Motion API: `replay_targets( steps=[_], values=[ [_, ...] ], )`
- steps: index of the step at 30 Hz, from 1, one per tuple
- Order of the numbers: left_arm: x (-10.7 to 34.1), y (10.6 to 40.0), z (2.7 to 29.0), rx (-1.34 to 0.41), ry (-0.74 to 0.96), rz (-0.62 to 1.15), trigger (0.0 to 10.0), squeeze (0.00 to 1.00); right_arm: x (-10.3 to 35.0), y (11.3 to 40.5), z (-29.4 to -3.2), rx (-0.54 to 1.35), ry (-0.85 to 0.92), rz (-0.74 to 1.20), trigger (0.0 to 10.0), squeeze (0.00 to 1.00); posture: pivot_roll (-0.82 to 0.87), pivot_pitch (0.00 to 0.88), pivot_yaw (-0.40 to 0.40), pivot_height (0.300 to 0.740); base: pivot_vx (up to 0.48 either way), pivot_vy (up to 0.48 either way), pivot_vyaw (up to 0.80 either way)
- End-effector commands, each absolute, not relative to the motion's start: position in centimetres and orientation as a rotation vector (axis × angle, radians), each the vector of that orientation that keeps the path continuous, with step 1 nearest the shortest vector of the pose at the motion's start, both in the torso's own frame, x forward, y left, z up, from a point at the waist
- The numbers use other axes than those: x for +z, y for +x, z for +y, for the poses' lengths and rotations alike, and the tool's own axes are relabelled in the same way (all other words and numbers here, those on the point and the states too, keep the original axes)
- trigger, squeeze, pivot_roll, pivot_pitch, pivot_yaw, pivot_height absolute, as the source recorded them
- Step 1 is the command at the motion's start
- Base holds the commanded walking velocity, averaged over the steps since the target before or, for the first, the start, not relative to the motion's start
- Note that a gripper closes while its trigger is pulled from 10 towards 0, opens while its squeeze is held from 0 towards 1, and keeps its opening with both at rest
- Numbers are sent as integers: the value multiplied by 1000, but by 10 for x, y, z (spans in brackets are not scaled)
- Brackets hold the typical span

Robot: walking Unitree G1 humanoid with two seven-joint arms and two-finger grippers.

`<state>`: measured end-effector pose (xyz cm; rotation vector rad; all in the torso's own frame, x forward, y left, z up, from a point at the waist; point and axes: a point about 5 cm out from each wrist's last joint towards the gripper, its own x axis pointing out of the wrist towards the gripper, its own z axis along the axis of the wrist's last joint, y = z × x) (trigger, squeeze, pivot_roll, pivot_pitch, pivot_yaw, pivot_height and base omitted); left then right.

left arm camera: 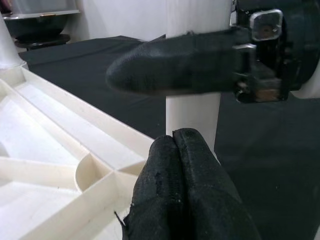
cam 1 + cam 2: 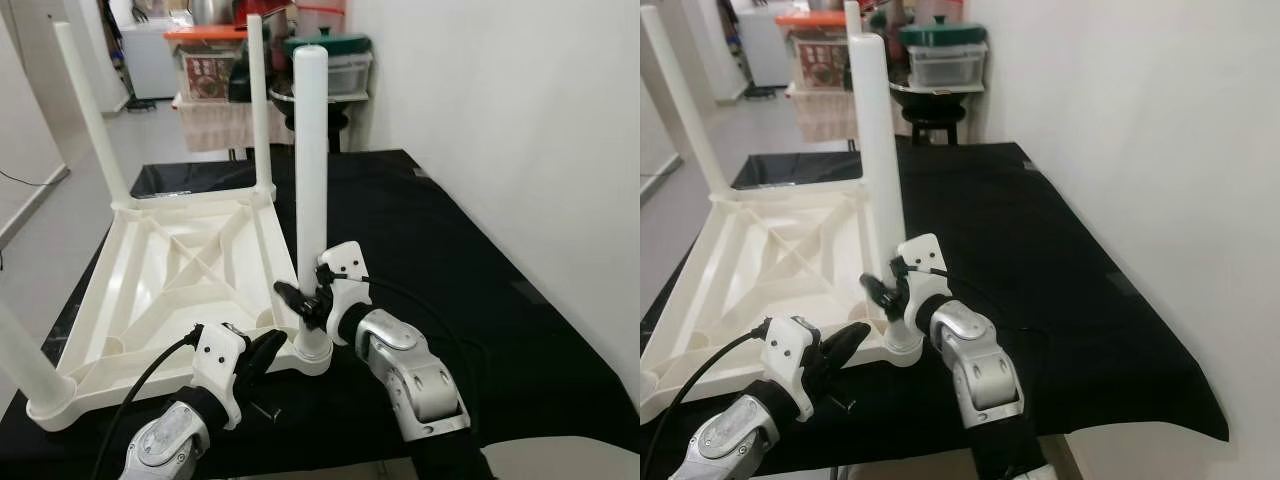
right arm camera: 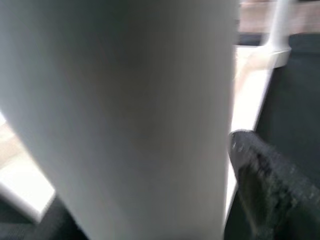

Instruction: Building children table

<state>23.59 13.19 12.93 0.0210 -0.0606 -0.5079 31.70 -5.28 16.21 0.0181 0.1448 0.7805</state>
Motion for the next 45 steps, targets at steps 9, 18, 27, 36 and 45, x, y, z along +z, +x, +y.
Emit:
replay_targets(
  steps=[9, 18, 27, 36, 45],
  values=[
    [125, 237, 131, -506, 14, -44, 10000, 0, 188, 342, -65, 1264, -123, 74, 10000, 0, 37, 0, -45, 740, 0, 0, 0],
    [125, 236, 130, -507, 19, -41, 10000, 0, 194, 349, -69, 1389, -97, 80, 0, 0, 46, 0, -47, 740, 0, 0, 0],
    [125, 236, 129, -509, 15, -41, 10000, 0, 190, 354, -77, 1311, -73, 46, 0, 0, 38, 0, -47, 740, 0, 0, 0],
    [125, 236, 131, -507, 13, -41, 10000, 0, 146, 320, -51, 563, -1, 131, 0, 0, 13, 0, -28, 740, 0, 0, 0],
    [124, 238, 133, -513, 17, -38, 10000, 0, 139, 322, -46, 626, -13, 156, 6588, 0, 23, 0, -37, 740, 0, 0, 0]
  ],
)
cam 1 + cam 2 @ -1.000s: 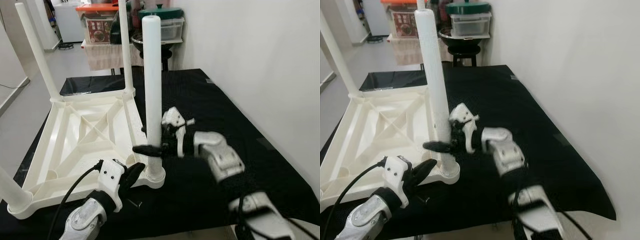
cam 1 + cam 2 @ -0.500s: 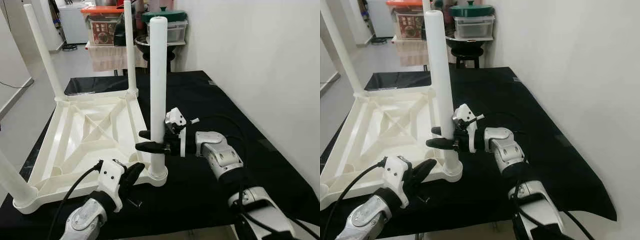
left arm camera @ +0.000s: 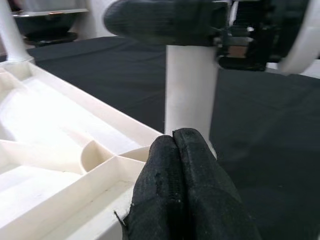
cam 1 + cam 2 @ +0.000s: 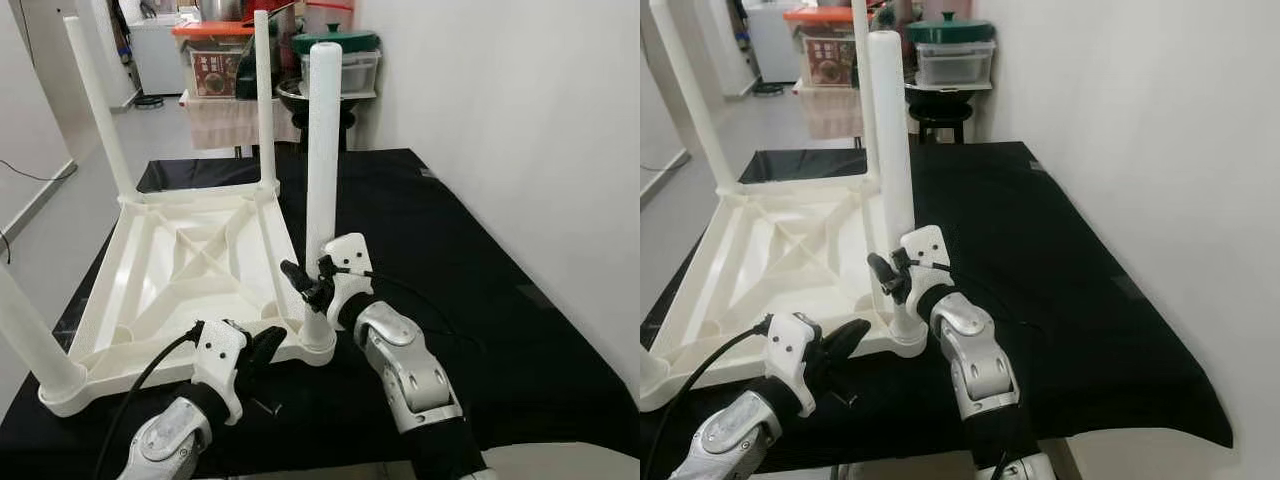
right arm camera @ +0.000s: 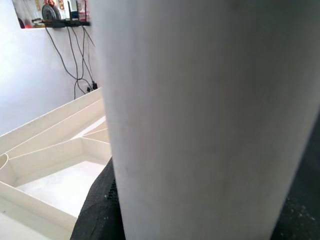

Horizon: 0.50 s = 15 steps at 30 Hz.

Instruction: Building children table

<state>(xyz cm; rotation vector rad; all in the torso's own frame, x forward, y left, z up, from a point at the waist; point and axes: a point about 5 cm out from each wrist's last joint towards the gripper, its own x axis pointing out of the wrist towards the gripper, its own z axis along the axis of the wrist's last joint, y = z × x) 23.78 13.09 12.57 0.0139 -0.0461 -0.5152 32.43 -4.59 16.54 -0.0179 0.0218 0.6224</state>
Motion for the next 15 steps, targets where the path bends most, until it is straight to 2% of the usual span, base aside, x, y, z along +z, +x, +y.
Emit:
replay_targets(
  steps=[1, 6, 7, 9, 10, 11, 13, 15],
  values=[
    [124, 238, 133, -507, 18, -39, 10000, 0, 139, 321, -46, 611, -14, 166, 10000, 0, 23, 0, -37, 740, 0, 0, 0],
    [124, 238, 132, -501, 19, -41, 10000, 0, 142, 319, -45, 617, 17, 165, 10000, 0, 26, 0, -40, 740, 0, 0, 0],
    [124, 238, 132, -500, 20, -41, 10000, 0, 147, 317, -43, 668, 27, 153, 10000, 1000, 29, 0, -41, 740, 0, 0, 0],
    [124, 238, 132, -500, 20, -41, 10000, 0, 147, 317, -43, 668, 27, 153, 10000, 1000, 29, 0, -41, 740, 0, 0, 0],
    [124, 238, 132, -502, 19, -40, 10000, 0, 154, 315, -40, 791, 40, 124, 10000, 1000, 27, 0, -40, 740, 0, 0, 0],
    [124, 238, 132, -502, 19, -40, 10000, 0, 154, 315, -40, 791, 40, 124, 10000, 1000, 27, 0, -40, 740, 0, 0, 0],
    [123, 238, 131, -504, 18, -39, 10000, 0, 167, 312, -40, 1018, 15, 70, 10000, 1000, 30, 0, -41, 740, 0, 0, 0],
    [123, 238, 131, -505, 17, -39, 10000, 0, 169, 312, -40, 1064, 6, 59, 10000, 1000, 30, 0, -41, 740, 0, 0, 0]
  ],
)
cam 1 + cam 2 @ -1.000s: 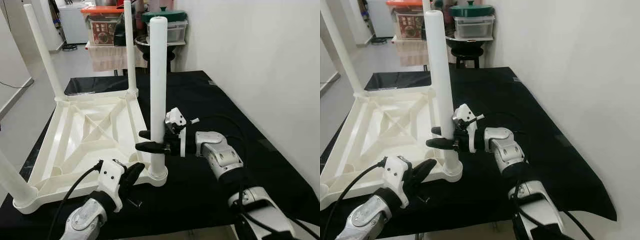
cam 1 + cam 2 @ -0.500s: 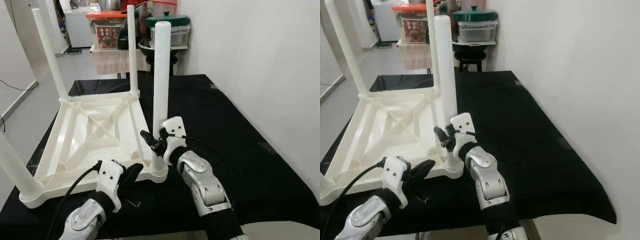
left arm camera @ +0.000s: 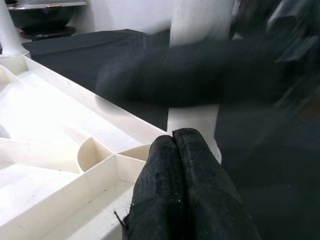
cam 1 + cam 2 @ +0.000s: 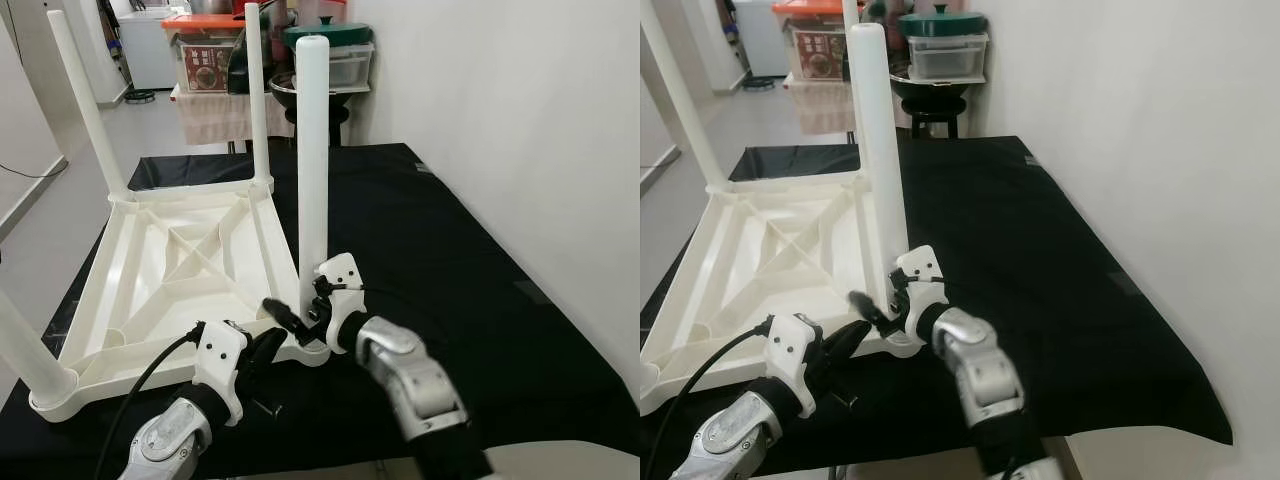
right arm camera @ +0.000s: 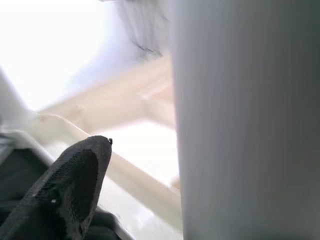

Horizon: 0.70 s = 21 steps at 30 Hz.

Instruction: Building children table

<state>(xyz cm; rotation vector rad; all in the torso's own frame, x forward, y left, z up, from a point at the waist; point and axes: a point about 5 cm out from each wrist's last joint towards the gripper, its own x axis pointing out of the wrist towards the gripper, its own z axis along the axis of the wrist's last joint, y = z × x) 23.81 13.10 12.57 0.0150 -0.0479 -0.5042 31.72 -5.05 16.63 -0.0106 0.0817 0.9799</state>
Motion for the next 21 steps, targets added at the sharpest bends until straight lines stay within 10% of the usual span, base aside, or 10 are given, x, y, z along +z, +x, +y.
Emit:
replay_targets(
  steps=[1, 4, 5, 10, 11, 12, 13, 21],
  values=[
    [123, 238, 131, -505, 17, -39, 10000, 0, 169, 312, -40, 1064, 6, 59, 10000, 1000, 30, 0, -41, 740, 0, 0, 0],
    [123, 238, 131, -506, 17, -39, 10000, 0, 171, 312, -41, 1101, -7, 48, 10000, 1000, 30, 0, -42, 740, 0, 0, 0],
    [123, 238, 130, -506, 16, -39, 10000, 0, 173, 312, -43, 1136, -18, 40, 10000, 0, 32, 0, -44, 740, 0, 0, 0],
    [122, 237, 130, -506, 17, -39, 10000, 0, 181, 323, -48, 1249, -61, 31, 10000, 0, 43, 0, -48, 740, 0, 0, 0],
    [122, 237, 130, -504, 19, -39, 10000, 0, 190, 333, -54, 1333, -84, 36, 4588, 0, 48, 0, -49, 740, 0, 0, 0],
    [122, 237, 130, -504, 19, -39, 10000, 0, 190, 333, -54, 1333, -84, 36, 4588, 0, 48, 0, -49, 740, 0, 0, 0],
    [123, 237, 130, -503, 19, -39, 10000, 0, 196, 339, -60, 1391, -81, 43, 0, 0, 47, 0, -48, 740, 0, 0, 0],
    [123, 236, 129, -502, 17, -42, 10000, 0, 195, 342, -71, 1417, -58, 57, 0, 0, 40, 0, -48, 740, 0, 0, 0]
  ],
)
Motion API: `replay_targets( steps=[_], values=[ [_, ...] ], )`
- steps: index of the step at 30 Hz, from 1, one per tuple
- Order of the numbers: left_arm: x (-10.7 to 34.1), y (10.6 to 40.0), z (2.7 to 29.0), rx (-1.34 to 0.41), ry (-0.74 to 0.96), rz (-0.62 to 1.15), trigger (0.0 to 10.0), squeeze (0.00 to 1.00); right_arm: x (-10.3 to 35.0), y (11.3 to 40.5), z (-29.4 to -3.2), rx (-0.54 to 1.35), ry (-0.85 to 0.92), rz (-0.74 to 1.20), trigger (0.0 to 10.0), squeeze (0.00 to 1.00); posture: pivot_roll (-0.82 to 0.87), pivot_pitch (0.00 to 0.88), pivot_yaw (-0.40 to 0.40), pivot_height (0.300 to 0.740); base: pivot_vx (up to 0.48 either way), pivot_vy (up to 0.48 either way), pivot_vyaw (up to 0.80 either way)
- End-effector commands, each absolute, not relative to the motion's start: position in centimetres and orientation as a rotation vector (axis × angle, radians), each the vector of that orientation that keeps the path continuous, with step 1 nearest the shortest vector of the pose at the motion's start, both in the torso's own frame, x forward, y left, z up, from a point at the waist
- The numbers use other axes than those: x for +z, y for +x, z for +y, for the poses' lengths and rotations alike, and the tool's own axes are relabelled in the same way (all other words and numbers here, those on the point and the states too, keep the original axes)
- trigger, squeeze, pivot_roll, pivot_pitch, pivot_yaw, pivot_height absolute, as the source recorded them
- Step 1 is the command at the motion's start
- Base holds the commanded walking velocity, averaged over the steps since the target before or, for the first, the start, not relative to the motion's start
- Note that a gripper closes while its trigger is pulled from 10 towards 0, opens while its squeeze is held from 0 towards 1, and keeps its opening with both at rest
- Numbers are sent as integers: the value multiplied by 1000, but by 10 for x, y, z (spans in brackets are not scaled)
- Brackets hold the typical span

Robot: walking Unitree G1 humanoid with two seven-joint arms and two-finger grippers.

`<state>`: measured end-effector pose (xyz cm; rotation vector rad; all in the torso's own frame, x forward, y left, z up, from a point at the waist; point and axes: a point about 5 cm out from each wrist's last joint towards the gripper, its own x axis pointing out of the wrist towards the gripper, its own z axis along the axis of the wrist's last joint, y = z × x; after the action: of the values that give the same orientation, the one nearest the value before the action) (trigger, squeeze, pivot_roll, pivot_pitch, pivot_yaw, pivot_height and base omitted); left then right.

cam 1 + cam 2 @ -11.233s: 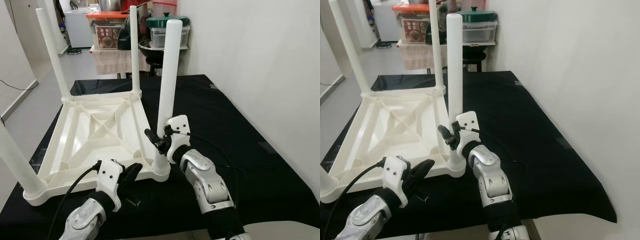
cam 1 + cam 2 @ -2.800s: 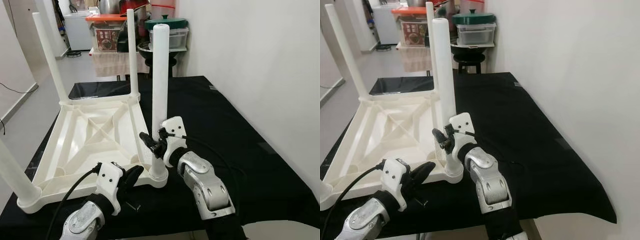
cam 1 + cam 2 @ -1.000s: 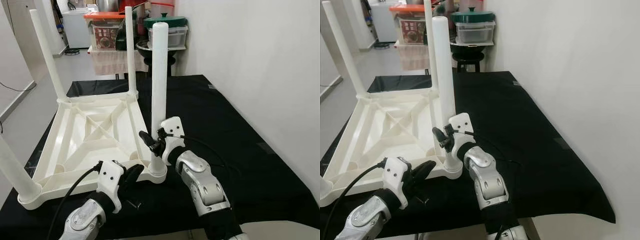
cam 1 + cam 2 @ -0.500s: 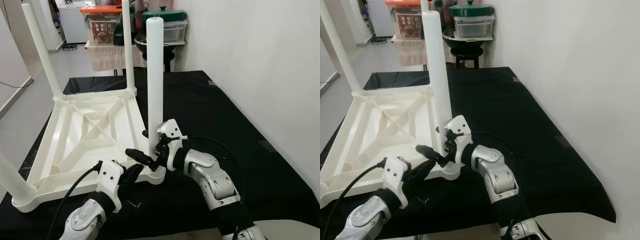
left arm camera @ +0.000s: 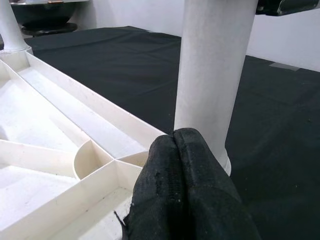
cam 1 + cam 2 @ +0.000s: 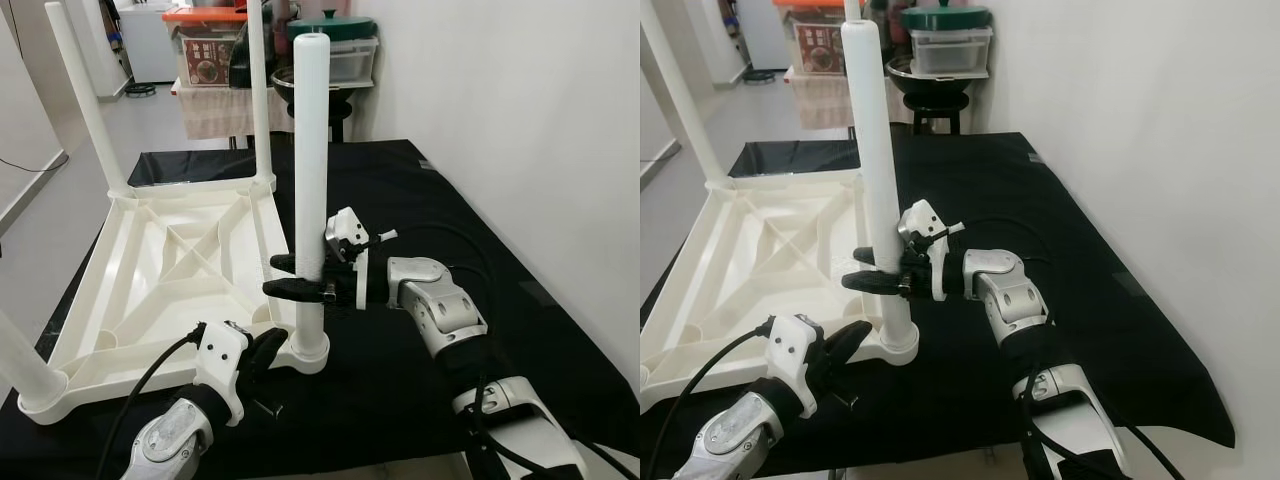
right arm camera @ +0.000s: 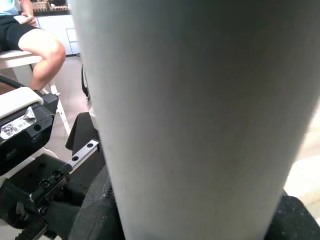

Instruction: Building children table

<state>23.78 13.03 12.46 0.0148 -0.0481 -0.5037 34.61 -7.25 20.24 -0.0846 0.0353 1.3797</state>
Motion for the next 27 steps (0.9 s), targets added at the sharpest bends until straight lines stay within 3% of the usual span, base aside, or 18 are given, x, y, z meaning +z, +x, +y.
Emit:
replay_targets(
  steps=[1, 10, 11, 14, 15, 16, 17, 19, 20, 27],
  values=[
    [123, 236, 129, -502, 17, -42, 10000, 0, 195, 342, -71, 1417, -58, 57, 0, 0, 40, 0, -48, 740, 0, 0, 0],
    [124, 236, 129, -500, 14, -47, 10000, 0, 188, 339, -80, 1339, -43, 42, 0, 0, 33, 0, -48, 740, 0, 0, 0],
    [124, 236, 130, -500, 15, -46, 10000, 0, 175, 333, -75, 1215, -14, 88, 0, 0, 44, 0, -52, 740, 0, 0, 0],
    [124, 236, 130, -500, 15, -46, 10000, 0, 175, 333, -75, 1215, -14, 88, 0, 0, 44, 0, -52, 740, 0, 0, 0],
    [123, 236, 132, -501, 22, -42, 10000, 0, 152, 319, -64, 972, -46, 165, 0, 0, 37, 0, -33, 740, 0, 0, 0],
    [123, 236, 132, -501, 22, -42, 10000, 0, 152, 319, -64, 972, -46, 165, 0, 0, 37, 0, -33, 740, 0, 0, 0],
    [123, 237, 133, -504, 24, -39, 10000, 0, 142, 314, -64, 759, -42, 208, 0, 0, 34, 0, -26, 740, 0, 0, 0],
    [123, 237, 133, -504, 24, -39, 10000, 0, 142, 314, -64, 759, -42, 208, 0, 0, 34, 0, -26, 740, 0, 0, 0],
    [123, 239, 134, -511, 32, -37, 10000, 0, 136, 309, -61, 650, -52, 243, 0, 0, 49, 0, -39, 740, 0, 0, 0],
    [123, 241, 135, -497, 42, -43, 10000, 0, 135, 312, -58, 614, -74, 250, 0, 0, 51, 0, -41, 740, 0, 0, 0]
  ],
)
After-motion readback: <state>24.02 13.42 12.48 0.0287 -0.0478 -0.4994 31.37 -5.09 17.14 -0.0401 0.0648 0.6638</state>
